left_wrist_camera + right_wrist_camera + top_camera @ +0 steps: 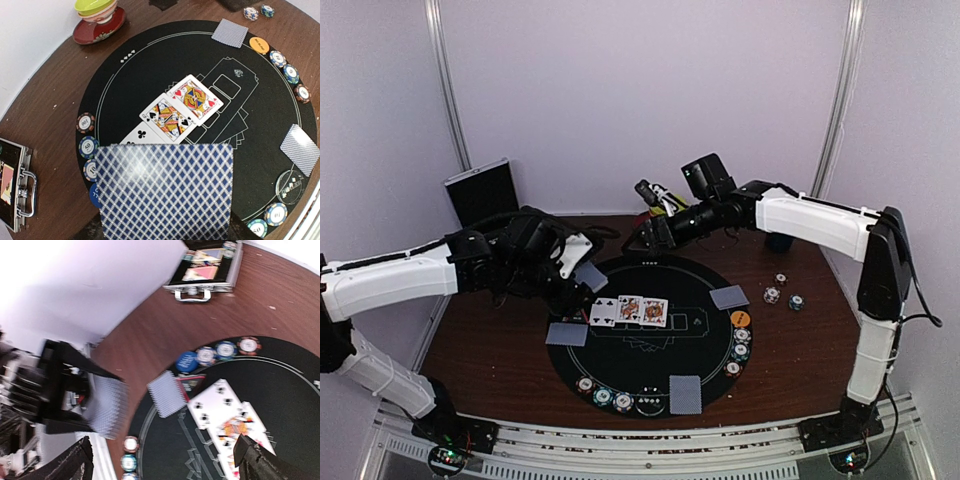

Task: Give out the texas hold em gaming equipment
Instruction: Pick up the poker card from the face-down deck piles.

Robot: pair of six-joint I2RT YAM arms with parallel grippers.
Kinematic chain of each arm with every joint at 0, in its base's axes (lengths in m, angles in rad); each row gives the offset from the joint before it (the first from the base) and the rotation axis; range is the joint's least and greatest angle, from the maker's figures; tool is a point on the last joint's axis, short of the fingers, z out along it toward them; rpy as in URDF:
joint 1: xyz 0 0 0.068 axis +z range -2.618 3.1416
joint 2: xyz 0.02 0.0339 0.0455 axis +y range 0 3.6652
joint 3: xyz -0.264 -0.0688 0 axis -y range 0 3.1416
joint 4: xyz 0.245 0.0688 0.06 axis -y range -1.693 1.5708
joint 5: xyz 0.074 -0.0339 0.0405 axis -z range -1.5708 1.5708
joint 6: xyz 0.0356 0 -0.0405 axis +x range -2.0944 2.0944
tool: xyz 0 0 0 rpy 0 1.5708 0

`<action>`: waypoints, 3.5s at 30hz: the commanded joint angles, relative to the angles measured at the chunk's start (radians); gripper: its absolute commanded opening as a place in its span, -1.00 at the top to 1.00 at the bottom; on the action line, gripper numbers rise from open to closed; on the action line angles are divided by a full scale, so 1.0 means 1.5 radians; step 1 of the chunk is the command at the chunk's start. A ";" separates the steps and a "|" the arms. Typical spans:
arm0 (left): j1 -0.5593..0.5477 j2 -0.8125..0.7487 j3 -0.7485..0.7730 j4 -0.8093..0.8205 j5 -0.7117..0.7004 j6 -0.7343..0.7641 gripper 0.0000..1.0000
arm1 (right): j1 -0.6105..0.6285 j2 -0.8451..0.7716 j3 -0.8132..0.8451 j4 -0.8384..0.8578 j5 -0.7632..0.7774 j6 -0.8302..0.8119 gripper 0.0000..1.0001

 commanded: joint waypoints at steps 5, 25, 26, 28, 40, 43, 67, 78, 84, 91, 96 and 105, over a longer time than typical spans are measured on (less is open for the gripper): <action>-0.033 0.055 0.054 0.024 0.024 0.042 -0.26 | 0.000 -0.023 -0.101 0.186 -0.191 0.145 -0.96; -0.034 0.055 0.029 0.059 0.061 0.056 -0.26 | 0.054 0.080 -0.092 0.246 -0.234 0.233 -0.53; -0.034 0.055 0.028 0.059 0.062 0.056 -0.26 | 0.056 0.081 -0.090 0.239 -0.222 0.233 -0.51; -0.034 0.055 0.027 0.059 0.061 0.057 -0.26 | 0.056 0.085 -0.085 0.221 -0.202 0.226 -0.45; -0.034 0.058 0.020 0.058 0.052 0.055 -0.26 | 0.052 0.096 -0.053 0.110 -0.129 0.162 -0.12; -0.035 0.059 0.019 0.058 0.051 0.055 -0.26 | 0.048 0.092 -0.051 0.091 -0.118 0.147 -0.01; -0.035 0.071 0.020 0.058 0.051 0.063 -0.26 | 0.057 0.114 -0.024 0.088 -0.214 0.165 -0.22; -0.043 0.077 0.023 0.057 0.066 0.071 -0.26 | 0.076 0.143 -0.029 0.146 -0.267 0.227 -0.21; -0.048 0.077 0.021 0.058 0.071 0.074 -0.26 | 0.082 0.150 -0.020 0.144 -0.265 0.229 -0.01; -0.051 0.073 0.017 0.058 0.068 0.075 -0.26 | 0.060 0.161 -0.017 0.088 -0.228 0.185 0.19; -0.052 0.073 0.016 0.058 0.064 0.075 -0.26 | 0.043 0.163 -0.018 0.048 -0.205 0.149 0.25; -0.052 0.076 0.015 0.058 0.059 0.076 -0.26 | 0.038 0.157 0.013 -0.020 -0.168 0.095 0.33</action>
